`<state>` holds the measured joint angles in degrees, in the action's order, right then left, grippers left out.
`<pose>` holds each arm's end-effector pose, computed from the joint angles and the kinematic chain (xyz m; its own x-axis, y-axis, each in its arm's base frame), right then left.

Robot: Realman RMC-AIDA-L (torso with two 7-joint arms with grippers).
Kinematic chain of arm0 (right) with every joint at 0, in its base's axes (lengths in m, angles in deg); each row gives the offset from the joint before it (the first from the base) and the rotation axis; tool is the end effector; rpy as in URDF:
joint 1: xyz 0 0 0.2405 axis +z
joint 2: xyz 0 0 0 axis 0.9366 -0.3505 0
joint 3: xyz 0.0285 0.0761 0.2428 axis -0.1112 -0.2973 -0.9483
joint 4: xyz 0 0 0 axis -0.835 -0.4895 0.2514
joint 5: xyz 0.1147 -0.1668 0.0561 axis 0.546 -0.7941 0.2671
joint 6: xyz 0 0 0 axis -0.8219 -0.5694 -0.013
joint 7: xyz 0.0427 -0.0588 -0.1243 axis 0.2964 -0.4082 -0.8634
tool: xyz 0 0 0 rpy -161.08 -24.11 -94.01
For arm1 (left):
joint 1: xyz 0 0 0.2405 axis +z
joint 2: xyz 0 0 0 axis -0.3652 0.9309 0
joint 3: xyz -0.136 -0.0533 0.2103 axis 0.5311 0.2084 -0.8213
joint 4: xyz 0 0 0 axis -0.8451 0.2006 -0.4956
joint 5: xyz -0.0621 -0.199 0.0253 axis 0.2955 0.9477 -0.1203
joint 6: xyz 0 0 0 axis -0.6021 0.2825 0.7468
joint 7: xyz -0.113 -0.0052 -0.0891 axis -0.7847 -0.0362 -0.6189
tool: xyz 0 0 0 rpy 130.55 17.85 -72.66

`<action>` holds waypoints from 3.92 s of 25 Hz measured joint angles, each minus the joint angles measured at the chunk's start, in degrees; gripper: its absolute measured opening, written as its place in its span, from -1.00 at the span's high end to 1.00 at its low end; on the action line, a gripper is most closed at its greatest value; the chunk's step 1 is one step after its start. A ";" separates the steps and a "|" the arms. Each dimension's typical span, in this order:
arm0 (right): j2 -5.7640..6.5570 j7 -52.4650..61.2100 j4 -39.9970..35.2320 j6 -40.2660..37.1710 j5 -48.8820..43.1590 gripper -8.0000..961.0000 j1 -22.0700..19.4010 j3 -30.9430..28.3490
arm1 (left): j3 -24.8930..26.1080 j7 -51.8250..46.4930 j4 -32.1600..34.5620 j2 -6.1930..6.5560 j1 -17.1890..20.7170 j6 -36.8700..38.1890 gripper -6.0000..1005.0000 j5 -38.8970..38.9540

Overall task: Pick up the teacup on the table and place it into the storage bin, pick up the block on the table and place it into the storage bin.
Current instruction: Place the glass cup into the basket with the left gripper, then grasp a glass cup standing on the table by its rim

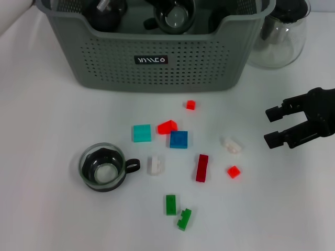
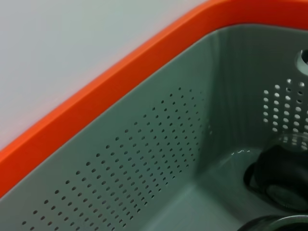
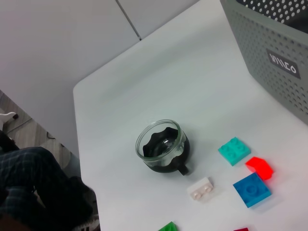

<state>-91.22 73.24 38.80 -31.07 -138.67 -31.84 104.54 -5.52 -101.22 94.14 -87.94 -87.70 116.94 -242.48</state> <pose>0.2271 0.3373 0.0518 0.8371 -0.5373 -0.1029 -0.5245 -0.8417 0.1282 -0.1107 0.4910 -0.0580 0.9097 0.4150 -0.0142 0.2797 -0.6378 -0.7177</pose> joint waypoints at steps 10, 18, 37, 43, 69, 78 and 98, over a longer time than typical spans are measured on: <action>-0.05 0.08 -0.02 0.17 0.00 -0.94 0.28 0.05 | -0.94 0.11 -0.13 -0.23 0.75 -0.48 0.87 0.01; -0.38 0.15 -0.02 0.27 -0.95 -0.94 0.47 -0.14 | -1.55 0.29 0.02 -0.59 1.37 -0.45 0.87 0.01; -0.76 -0.02 -0.02 0.61 -2.03 -0.93 0.71 -0.28 | -3.34 0.38 0.29 -1.19 1.70 -0.03 0.78 0.01; -0.76 -0.02 -0.02 0.76 -2.02 -0.93 0.74 -0.13 | -4.81 0.45 0.29 -1.30 1.95 -0.01 0.75 0.01; -0.76 0.03 -0.31 0.71 -2.02 -0.93 0.87 -0.31 | -1.66 0.03 20.80 -0.36 9.62 8.49 -0.19 0.00; -0.75 -0.09 -0.29 0.74 -2.03 -0.93 1.80 -0.32 | 9.61 0.98 47.06 0.37 17.55 23.78 -0.74 3.93; -1.79 1.59 1.98 3.87 -1.78 -0.93 2.73 -1.04 | 18.30 25.48 72.04 -1.43 39.33 79.02 -0.73 35.89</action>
<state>-93.00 74.82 40.77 -27.20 -140.46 -29.11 103.50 12.78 -75.74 166.18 -89.37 -48.36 195.96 -206.59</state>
